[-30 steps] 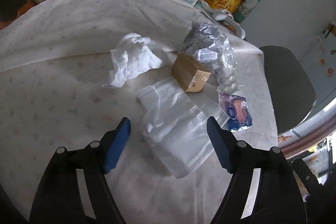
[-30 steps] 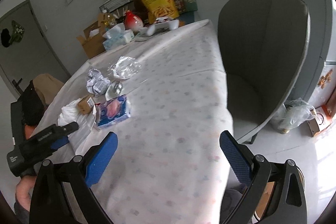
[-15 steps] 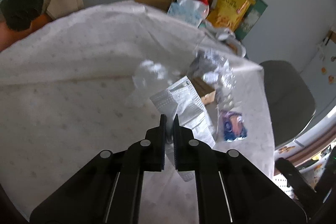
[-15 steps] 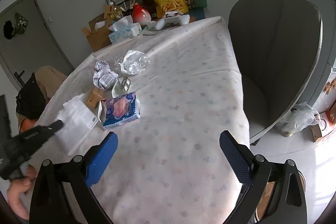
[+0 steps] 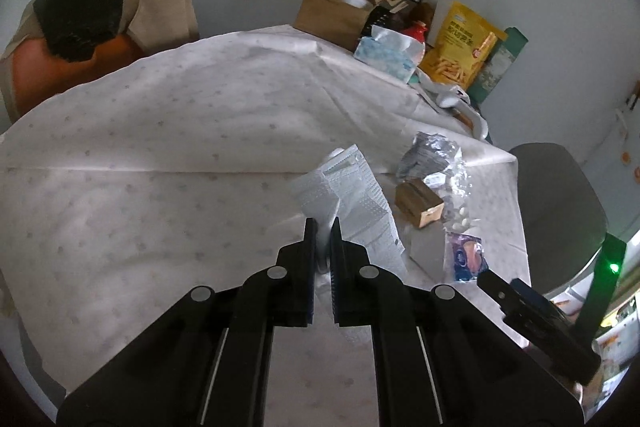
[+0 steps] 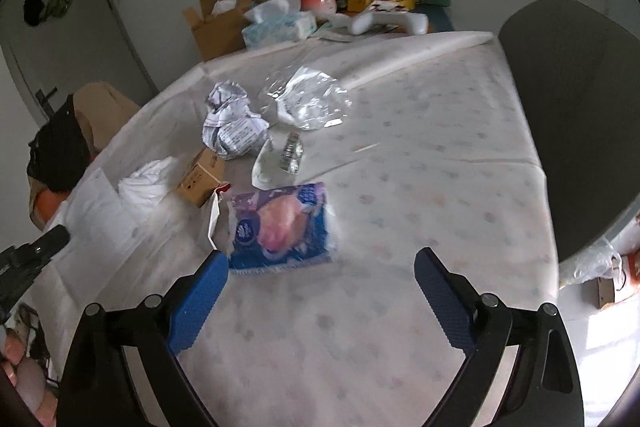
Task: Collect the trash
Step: 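Grasp the white paper sheet with left gripper while right grasps blue packet, then carry both items to the bin and open both grippers to drop them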
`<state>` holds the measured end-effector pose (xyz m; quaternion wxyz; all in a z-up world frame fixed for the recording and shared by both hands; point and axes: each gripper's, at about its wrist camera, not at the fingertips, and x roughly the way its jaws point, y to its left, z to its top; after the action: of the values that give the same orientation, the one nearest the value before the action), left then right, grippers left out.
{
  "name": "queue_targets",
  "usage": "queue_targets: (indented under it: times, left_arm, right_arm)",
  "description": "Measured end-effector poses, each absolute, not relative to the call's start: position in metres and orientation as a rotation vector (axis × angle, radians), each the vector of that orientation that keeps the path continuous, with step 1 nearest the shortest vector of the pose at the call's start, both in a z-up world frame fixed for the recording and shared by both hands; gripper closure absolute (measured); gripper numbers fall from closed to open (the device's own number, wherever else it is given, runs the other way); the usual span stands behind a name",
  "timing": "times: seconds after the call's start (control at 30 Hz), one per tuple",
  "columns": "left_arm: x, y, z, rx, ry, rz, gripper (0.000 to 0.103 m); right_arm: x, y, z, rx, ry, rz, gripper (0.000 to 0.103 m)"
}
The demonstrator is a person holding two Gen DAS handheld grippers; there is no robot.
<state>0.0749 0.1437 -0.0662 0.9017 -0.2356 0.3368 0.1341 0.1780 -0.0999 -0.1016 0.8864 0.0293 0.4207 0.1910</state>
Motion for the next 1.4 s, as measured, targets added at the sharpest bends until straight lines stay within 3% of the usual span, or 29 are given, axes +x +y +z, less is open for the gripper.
queue_targets:
  times: [0.27, 0.37, 0.4, 0.47, 0.53, 0.73, 1.4]
  left_arm:
    - [0.073, 0.148, -0.067, -0.502, 0.7, 0.279, 0.096]
    - [0.072, 0.146, -0.068, -0.503, 0.701, 0.273, 0.096]
    - [0.072, 0.145, -0.068, -0.504, 0.701, 0.27, 0.096]
    - [0.072, 0.144, -0.068, -0.508, 0.701, 0.264, 0.096]
    - [0.071, 0.142, -0.068, -0.511, 0.703, 0.255, 0.096]
    - [0.069, 0.13, -0.063, -0.506, 0.689, 0.222, 0.096]
    - [0.085, 0.039, -0.042, -0.474, 0.703, -0.043, 0.096]
  right_arm:
    - [0.196, -0.081, -0.117, 0.012, 0.913, 0.366, 0.01]
    - [0.193, -0.078, -0.114, -0.016, 0.906, 0.385, 0.031]
    - [0.191, -0.079, -0.113, -0.008, 0.909, 0.404, 0.044]
    - [0.188, -0.082, -0.111, 0.002, 0.921, 0.414, 0.053]
    - [0.184, -0.088, -0.108, 0.03, 0.922, 0.433, 0.072]
    - [0.163, -0.107, -0.095, 0.072, 0.901, 0.446, 0.078]
    - [0.098, -0.223, -0.069, 0.216, 0.826, 0.255, 0.079]
